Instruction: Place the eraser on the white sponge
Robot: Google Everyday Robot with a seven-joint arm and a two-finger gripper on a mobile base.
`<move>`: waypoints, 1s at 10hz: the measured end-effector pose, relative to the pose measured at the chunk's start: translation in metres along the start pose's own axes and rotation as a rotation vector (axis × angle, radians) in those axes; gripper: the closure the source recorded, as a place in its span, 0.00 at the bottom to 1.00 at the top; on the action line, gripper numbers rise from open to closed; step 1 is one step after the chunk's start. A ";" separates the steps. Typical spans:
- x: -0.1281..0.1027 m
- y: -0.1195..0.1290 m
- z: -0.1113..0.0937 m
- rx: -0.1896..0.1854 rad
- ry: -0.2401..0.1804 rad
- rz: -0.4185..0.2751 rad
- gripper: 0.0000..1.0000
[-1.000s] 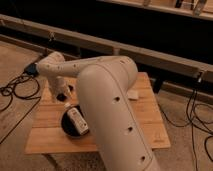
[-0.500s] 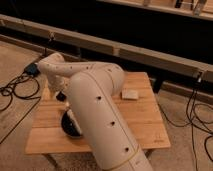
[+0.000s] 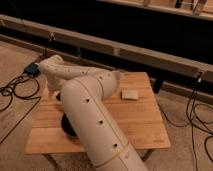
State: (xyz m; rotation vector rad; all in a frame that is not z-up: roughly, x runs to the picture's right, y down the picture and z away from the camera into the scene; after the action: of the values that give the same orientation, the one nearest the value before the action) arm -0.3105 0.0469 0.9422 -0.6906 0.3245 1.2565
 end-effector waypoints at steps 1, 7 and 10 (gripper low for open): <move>-0.005 0.001 0.001 0.004 -0.006 -0.002 0.35; -0.019 0.002 0.001 0.066 -0.027 -0.024 0.35; -0.021 0.004 -0.002 0.078 -0.034 -0.026 0.35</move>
State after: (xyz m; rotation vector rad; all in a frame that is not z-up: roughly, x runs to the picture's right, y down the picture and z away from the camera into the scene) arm -0.3199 0.0307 0.9518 -0.6043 0.3336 1.2231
